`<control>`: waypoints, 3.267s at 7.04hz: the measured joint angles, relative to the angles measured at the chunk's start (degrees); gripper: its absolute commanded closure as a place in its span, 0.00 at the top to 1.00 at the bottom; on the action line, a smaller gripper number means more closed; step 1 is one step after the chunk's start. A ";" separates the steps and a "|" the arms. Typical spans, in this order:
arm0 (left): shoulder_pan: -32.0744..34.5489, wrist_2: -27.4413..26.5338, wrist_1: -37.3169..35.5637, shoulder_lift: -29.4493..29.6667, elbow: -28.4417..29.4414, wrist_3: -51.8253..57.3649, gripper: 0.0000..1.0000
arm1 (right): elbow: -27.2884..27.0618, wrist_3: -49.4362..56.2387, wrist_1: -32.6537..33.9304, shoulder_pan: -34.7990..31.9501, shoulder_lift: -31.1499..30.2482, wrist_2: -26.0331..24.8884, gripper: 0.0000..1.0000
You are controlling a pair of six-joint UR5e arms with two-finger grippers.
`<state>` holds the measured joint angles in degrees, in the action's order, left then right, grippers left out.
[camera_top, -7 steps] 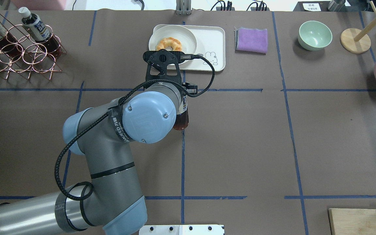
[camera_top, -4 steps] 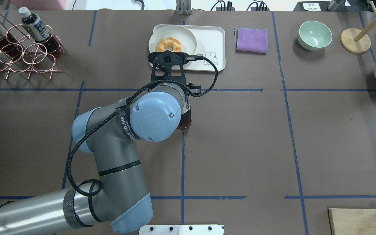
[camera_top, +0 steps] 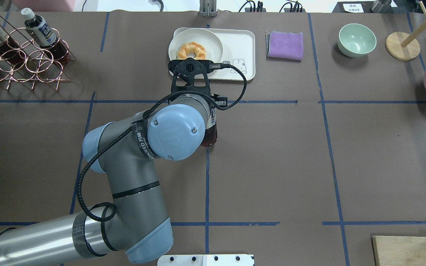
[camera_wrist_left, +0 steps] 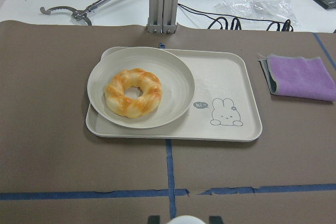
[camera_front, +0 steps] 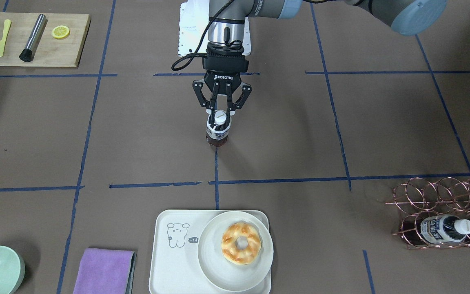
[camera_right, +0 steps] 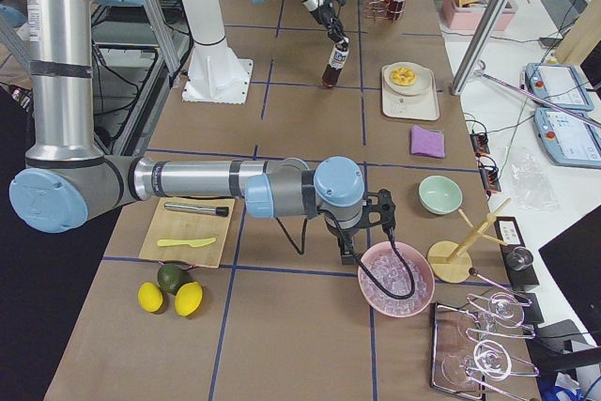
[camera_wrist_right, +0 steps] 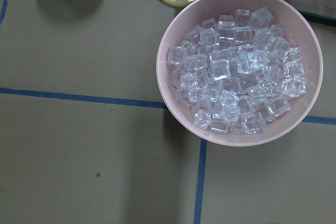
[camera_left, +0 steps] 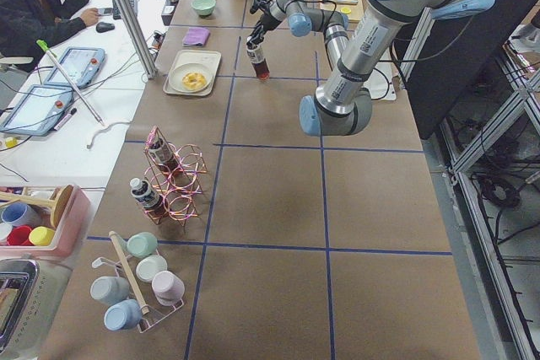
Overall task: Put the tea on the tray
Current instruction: 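Lower the tea bottle upright onto the table and open the left gripper, then withdraw the left arm toward the rack while the right arm reaches toward the bottle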
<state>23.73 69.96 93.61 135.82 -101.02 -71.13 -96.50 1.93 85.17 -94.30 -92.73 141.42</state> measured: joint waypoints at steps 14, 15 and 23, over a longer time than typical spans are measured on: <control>3.85 0.83 -0.44 -8.71 -12.78 0.91 1.00 | -8.90 -16.80 -0.05 5.77 3.53 0.49 1.00; 5.78 1.56 -0.47 -12.10 -14.42 0.93 1.00 | -10.10 -20.96 -0.01 7.87 5.54 0.42 1.00; 37.80 33.69 -0.72 -37.79 -14.90 39.27 1.00 | -15.59 -60.44 7.92 38.79 32.81 -20.39 1.00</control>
<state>61.53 103.65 92.88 98.03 -115.92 -31.85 -112.09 -58.50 93.08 -55.51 -59.92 121.03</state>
